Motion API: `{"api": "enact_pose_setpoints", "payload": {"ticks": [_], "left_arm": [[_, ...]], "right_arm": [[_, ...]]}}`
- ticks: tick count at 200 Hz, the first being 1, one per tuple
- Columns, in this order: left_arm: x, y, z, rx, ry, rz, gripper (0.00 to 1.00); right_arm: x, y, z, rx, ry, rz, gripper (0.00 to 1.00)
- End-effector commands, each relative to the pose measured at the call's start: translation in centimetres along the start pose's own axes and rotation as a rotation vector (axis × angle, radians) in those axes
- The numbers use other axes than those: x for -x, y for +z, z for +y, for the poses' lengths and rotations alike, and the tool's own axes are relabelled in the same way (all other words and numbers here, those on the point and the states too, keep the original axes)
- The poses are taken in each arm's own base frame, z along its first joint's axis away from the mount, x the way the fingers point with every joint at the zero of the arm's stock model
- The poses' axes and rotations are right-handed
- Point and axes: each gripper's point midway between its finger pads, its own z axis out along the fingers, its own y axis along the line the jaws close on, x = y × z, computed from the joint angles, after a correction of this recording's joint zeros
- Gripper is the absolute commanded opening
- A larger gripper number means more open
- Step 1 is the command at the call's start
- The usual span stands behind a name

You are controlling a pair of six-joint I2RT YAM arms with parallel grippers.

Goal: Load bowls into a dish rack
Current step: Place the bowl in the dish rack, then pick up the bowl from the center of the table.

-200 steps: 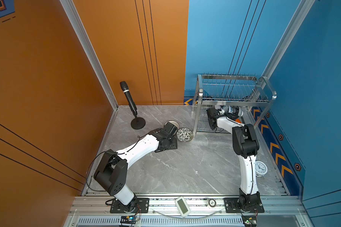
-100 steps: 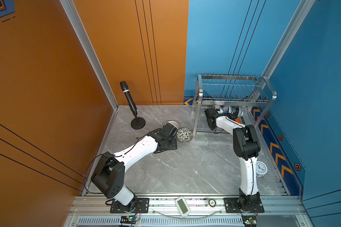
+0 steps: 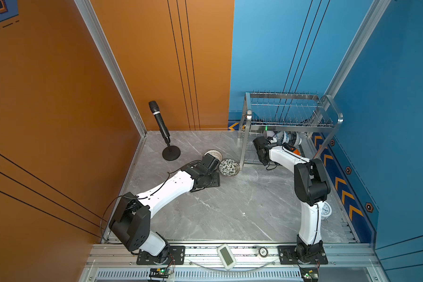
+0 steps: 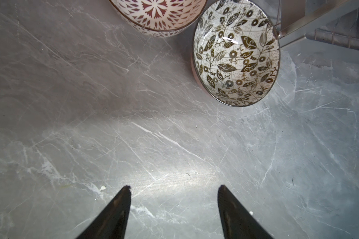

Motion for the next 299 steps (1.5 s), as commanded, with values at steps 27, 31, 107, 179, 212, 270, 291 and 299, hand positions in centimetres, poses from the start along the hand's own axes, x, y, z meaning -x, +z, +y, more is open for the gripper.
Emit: {"api": "enact_pose_setpoints", "payload": {"ticks": [27, 31, 107, 179, 212, 270, 291, 299], "left_arm": [[-1.0, -1.0, 1.0, 0.027, 0.013, 0.005, 0.68], [-1.0, -1.1, 1.1, 0.028, 0.014, 0.005, 0.68], [-0.9, -2.3, 1.3, 0.016, 0.045, -0.005, 0.68], [-0.3, -2.1, 1.7, 0.000, 0.063, 0.013, 0.68], [0.3, -1.6, 1.6, -0.015, 0.066, 0.034, 0.68], [2.5, 0.0, 0.0, -0.046, 0.095, 0.060, 0.66], [3.3, 0.8, -0.7, -0.051, 0.100, 0.066, 0.66], [3.5, 1.2, -0.9, -0.054, 0.101, 0.071, 0.66]], "right_arm": [[-2.5, -2.3, 0.2, 0.079, 0.065, -0.021, 0.77], [-2.7, -2.5, 0.2, 0.083, 0.065, -0.024, 0.78], [-8.1, -6.0, 0.9, 0.269, 0.147, -0.046, 0.78], [-14.6, -11.7, 0.2, 0.660, 0.473, -0.137, 0.76], [-16.5, -13.5, -1.1, 0.822, 0.649, -0.184, 0.73], [-17.7, -15.7, -1.8, 1.026, 0.812, -0.195, 0.68], [-17.7, -16.2, -2.3, 1.086, 0.866, -0.198, 0.67], [-17.7, -16.3, -2.4, 1.109, 0.891, -0.197, 0.66]]}}
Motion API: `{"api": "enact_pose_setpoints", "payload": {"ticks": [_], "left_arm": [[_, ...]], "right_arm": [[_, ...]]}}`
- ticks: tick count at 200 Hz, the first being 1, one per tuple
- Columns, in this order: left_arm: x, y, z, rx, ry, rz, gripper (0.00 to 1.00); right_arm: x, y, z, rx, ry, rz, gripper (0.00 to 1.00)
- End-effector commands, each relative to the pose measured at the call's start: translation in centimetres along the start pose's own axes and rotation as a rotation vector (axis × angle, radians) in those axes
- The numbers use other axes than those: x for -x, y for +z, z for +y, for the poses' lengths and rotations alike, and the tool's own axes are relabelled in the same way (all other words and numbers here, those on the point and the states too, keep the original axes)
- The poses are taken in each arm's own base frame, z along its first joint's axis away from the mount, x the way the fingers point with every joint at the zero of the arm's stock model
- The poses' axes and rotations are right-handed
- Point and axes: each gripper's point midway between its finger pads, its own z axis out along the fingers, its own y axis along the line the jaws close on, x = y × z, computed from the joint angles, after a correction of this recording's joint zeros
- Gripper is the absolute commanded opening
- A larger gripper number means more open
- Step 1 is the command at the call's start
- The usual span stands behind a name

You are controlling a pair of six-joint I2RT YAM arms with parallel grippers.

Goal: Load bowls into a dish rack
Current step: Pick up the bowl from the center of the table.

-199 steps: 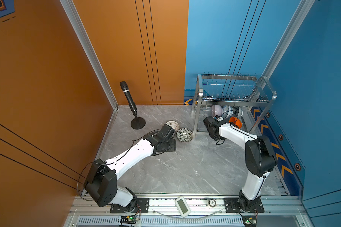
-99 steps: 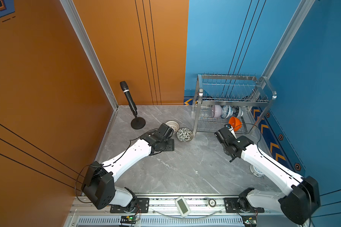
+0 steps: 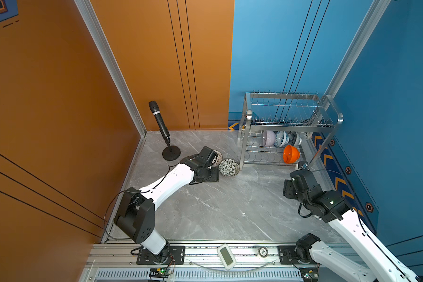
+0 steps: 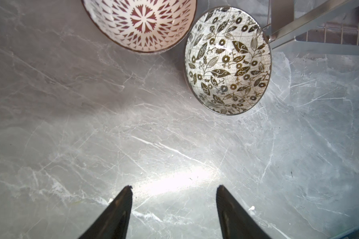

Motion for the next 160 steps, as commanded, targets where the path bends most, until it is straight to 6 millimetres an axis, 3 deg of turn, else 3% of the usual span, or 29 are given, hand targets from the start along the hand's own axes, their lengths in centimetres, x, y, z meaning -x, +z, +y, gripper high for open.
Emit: {"api": "enact_pose_setpoints", "payload": {"ticks": [1, 50, 160], "left_arm": [[0.9, 0.4, -0.7, -0.024, 0.022, 0.017, 0.66], [2.0, 3.0, -1.8, -0.046, 0.006, 0.041, 0.66], [3.7, 7.5, -2.5, -0.028, -0.061, 0.057, 0.61]], "right_arm": [[-0.8, -0.4, 0.6, 0.085, 0.094, 0.034, 0.66], [-0.6, 0.0, 1.2, 0.188, 0.231, 0.046, 0.61], [-0.1, 1.1, 0.7, 0.171, 0.247, 0.068, 0.59]]}}
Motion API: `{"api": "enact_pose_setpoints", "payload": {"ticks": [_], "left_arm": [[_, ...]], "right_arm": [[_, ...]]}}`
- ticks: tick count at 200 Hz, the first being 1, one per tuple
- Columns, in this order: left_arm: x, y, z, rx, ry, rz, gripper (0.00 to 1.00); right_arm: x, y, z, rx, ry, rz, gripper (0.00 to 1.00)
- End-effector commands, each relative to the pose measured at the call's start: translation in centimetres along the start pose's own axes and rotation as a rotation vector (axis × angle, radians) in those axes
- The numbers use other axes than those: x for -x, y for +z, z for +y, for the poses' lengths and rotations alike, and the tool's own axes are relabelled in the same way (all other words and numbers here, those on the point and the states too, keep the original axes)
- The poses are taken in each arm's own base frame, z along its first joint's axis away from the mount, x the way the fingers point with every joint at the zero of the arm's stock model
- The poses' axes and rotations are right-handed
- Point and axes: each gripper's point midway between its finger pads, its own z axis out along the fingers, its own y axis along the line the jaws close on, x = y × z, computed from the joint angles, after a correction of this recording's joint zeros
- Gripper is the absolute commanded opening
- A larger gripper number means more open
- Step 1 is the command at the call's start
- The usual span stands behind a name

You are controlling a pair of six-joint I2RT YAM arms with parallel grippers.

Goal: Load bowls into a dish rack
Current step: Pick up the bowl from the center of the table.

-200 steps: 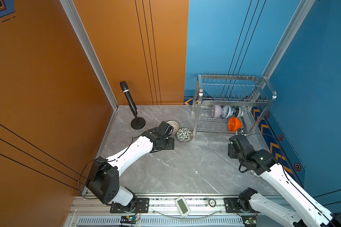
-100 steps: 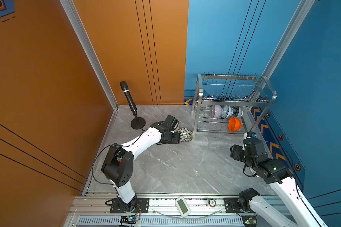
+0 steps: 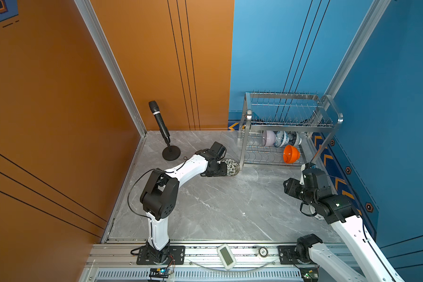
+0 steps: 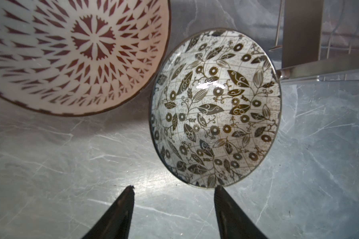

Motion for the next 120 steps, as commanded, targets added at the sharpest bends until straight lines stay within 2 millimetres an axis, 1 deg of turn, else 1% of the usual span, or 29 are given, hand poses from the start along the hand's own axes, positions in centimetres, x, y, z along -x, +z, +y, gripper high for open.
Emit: {"api": "enact_pose_setpoints", "payload": {"ticks": [1, 15, 32, 73, 120], "left_arm": [[1.1, 0.3, -0.2, -0.002, -0.028, -0.015, 0.61], [1.1, 0.7, -0.2, 0.002, -0.030, -0.011, 0.59], [1.3, 1.2, -0.2, 0.007, -0.035, -0.006, 0.55], [1.1, 2.5, 0.0, 0.020, -0.046, 0.014, 0.50], [1.0, 3.3, 0.3, 0.035, -0.051, 0.023, 0.42]], "right_arm": [[0.2, 0.3, 0.1, 0.010, 0.006, 0.003, 0.59], [0.2, 0.4, 0.1, 0.007, 0.008, 0.004, 0.59], [0.3, 0.4, 0.0, 0.004, 0.012, 0.002, 0.59], [0.5, 0.4, -0.2, 0.001, 0.017, 0.000, 0.59], [0.4, 0.8, -0.5, -0.009, 0.014, 0.018, 0.58]]}}
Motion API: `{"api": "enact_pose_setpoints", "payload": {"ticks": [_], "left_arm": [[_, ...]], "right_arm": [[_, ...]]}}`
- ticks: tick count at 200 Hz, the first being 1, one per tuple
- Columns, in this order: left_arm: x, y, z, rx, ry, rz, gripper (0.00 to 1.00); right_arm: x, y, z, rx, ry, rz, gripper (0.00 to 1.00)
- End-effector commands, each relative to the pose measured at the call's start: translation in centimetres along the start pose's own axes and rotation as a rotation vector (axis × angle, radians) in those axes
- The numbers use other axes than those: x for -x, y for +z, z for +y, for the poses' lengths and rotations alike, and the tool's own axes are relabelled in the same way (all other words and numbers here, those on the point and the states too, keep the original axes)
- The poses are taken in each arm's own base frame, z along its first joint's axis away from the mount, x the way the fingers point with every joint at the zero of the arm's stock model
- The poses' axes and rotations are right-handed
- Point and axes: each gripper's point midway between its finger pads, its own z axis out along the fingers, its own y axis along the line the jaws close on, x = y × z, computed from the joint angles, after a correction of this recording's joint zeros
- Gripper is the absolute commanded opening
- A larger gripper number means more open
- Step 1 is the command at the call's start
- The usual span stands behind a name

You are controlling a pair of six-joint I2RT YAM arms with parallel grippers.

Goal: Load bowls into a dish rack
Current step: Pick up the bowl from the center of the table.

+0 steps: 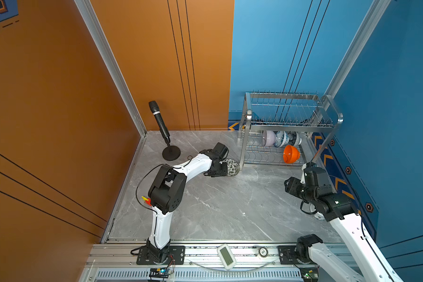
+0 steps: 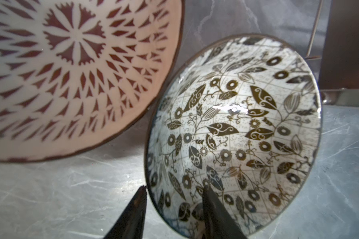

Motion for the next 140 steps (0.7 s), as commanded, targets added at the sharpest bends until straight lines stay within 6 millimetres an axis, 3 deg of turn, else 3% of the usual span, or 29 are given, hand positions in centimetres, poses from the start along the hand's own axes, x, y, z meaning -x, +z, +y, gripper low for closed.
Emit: {"api": "enact_pose_setpoints", "payload": {"ticks": [1, 140], "left_arm": [[0.7, 0.2, 0.1, 0.013, -0.007, -0.009, 0.42], [1.0, 0.1, 0.4, 0.023, -0.020, -0.008, 0.02]], "right_arm": [[0.1, 0.3, 0.1, 0.004, -0.015, 0.006, 0.58], [-0.1, 1.4, -0.3, -0.008, -0.014, 0.040, 0.58]]}}
